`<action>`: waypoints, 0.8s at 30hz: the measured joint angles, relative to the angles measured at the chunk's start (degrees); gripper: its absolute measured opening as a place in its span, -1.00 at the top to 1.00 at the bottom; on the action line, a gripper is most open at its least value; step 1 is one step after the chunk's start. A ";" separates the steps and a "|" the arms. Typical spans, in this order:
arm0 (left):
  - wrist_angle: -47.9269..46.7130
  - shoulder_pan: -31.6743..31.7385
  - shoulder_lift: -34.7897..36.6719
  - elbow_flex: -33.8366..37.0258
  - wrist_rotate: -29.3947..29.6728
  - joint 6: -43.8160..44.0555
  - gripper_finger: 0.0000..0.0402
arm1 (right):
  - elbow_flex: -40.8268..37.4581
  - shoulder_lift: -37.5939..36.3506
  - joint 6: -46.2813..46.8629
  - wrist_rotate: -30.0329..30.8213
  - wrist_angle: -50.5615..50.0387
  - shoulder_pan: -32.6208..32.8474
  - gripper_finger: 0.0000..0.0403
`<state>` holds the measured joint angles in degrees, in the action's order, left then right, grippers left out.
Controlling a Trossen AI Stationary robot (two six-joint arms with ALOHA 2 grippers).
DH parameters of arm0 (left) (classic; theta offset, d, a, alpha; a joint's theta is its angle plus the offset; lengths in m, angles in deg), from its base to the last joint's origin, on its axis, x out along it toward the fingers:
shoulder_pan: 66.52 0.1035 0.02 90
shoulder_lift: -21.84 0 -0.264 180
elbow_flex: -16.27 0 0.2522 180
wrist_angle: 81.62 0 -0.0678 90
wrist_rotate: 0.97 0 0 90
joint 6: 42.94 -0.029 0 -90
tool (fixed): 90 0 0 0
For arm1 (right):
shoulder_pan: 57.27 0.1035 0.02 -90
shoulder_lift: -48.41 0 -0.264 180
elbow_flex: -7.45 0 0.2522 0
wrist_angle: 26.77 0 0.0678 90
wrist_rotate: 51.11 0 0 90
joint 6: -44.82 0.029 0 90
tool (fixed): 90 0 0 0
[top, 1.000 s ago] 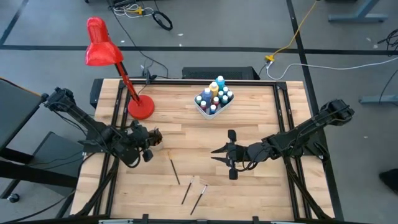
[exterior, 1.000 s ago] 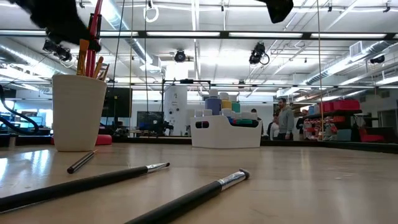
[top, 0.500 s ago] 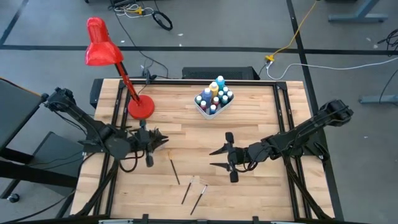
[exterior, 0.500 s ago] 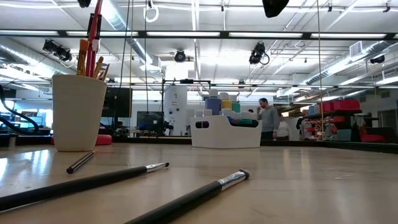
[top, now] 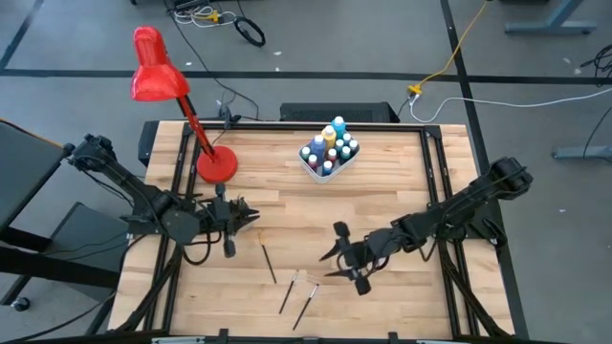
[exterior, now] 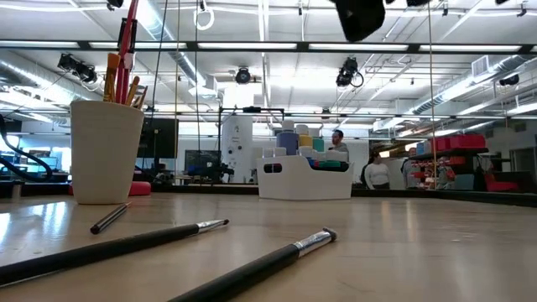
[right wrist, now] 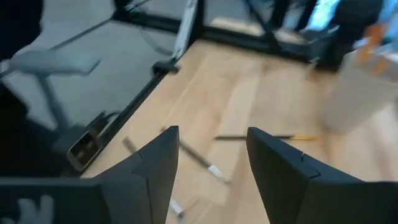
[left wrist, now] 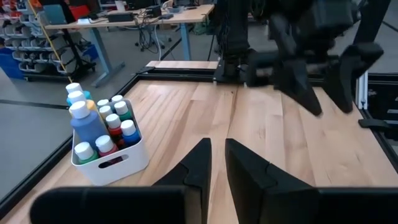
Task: Pick & Place Paint Supplies
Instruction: Put the silver paint brush into the white cup
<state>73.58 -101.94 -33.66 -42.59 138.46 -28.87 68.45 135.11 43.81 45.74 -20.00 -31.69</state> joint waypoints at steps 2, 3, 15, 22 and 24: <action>-0.01 0.00 0.00 0.00 0.00 -0.04 0.72 | 0.00 2.12 0.00 -1.98 0.06 0.00 0.06; 0.02 0.00 0.00 0.00 0.00 -0.05 0.72 | 0.00 3.29 0.00 -2.40 0.18 0.00 0.06; 0.03 0.00 0.00 0.00 0.00 -0.15 0.72 | -0.02 18.73 -2.45 -12.09 10.02 -1.92 0.11; 0.06 -0.02 0.00 0.00 0.00 -0.15 0.72 | -0.02 23.92 -0.92 -16.56 14.14 -3.49 0.18; 0.06 0.00 0.00 0.00 0.00 -0.15 0.72 | -0.02 25.43 -0.87 -17.07 15.47 -3.56 0.18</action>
<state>73.64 -101.94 -33.66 -42.59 138.46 -29.02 68.43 160.54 42.93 28.67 -4.53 -35.25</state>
